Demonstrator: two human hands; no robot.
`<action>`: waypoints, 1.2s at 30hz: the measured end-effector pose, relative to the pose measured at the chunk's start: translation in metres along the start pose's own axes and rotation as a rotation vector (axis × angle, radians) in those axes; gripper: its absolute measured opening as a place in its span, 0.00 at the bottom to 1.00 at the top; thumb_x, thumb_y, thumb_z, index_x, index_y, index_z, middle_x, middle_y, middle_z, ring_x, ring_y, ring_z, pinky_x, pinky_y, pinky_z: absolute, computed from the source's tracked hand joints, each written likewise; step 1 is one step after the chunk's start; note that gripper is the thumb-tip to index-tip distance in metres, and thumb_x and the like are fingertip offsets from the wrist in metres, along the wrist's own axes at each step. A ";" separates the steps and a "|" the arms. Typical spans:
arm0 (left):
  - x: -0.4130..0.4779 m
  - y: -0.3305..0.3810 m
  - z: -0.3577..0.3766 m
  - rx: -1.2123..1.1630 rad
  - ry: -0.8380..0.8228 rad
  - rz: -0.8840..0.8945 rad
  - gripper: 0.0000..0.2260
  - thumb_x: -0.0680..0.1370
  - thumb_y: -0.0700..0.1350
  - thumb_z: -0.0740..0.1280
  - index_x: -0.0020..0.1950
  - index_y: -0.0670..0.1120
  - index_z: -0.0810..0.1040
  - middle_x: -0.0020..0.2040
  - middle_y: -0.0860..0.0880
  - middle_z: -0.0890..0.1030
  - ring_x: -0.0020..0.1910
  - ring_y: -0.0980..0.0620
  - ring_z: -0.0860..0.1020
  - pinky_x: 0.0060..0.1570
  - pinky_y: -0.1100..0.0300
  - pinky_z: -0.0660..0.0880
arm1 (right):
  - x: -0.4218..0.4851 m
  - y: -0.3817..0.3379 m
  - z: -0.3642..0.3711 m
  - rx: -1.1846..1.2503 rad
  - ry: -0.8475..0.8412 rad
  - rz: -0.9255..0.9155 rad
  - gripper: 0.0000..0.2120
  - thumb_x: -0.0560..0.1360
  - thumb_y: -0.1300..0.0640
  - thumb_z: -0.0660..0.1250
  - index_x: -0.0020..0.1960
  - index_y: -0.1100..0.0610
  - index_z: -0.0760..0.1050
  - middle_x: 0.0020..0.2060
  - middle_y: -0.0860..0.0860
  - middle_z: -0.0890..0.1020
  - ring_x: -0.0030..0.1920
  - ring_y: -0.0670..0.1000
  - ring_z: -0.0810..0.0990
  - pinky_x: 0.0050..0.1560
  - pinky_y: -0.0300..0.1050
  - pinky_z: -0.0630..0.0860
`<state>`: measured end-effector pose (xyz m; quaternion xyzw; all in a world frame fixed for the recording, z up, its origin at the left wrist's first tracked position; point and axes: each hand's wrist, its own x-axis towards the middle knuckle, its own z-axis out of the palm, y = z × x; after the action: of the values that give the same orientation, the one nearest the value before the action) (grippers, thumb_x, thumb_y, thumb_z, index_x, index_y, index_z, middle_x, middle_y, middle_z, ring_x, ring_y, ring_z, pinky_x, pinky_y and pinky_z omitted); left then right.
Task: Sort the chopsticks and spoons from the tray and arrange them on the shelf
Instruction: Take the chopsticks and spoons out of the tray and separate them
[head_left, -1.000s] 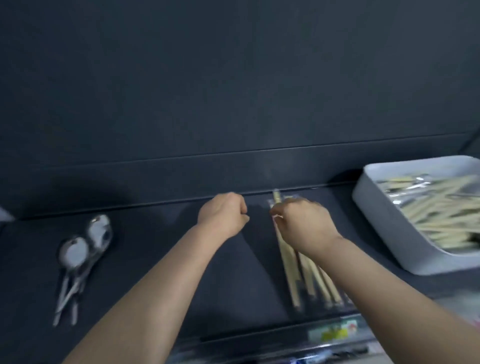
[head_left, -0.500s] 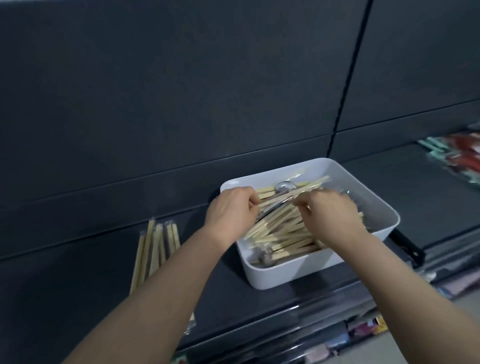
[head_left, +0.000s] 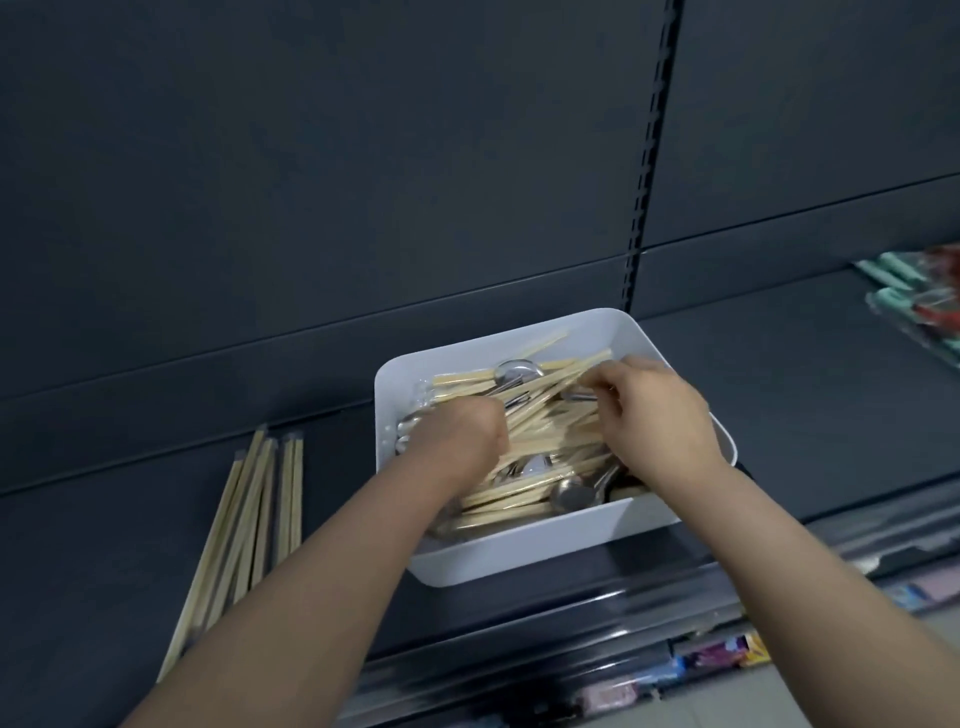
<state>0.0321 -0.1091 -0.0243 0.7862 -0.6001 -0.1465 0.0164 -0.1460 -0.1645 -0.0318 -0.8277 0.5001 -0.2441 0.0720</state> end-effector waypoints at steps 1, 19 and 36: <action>0.003 -0.005 -0.002 -0.045 0.036 -0.036 0.03 0.77 0.43 0.63 0.48 0.49 0.76 0.52 0.48 0.80 0.53 0.45 0.77 0.53 0.51 0.76 | 0.000 -0.002 0.000 0.034 0.070 0.004 0.12 0.76 0.60 0.62 0.55 0.50 0.80 0.46 0.49 0.81 0.51 0.53 0.78 0.37 0.42 0.66; 0.010 -0.026 -0.020 -0.165 0.073 -0.141 0.03 0.80 0.44 0.61 0.49 0.46 0.71 0.48 0.47 0.77 0.46 0.46 0.74 0.42 0.55 0.70 | 0.025 -0.003 0.017 -0.113 -0.484 -0.153 0.20 0.74 0.61 0.61 0.60 0.41 0.76 0.58 0.46 0.80 0.59 0.52 0.78 0.55 0.46 0.75; -0.053 -0.110 -0.029 -1.158 0.685 -0.510 0.05 0.80 0.42 0.63 0.45 0.45 0.75 0.39 0.50 0.82 0.37 0.53 0.78 0.42 0.56 0.76 | 0.031 -0.126 0.018 0.291 -0.505 -0.131 0.13 0.78 0.55 0.61 0.63 0.49 0.70 0.48 0.50 0.81 0.49 0.54 0.78 0.45 0.44 0.71</action>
<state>0.1307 -0.0328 -0.0076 0.7687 -0.1847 -0.1859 0.5834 -0.0257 -0.1318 0.0083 -0.8739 0.3715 -0.1039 0.2959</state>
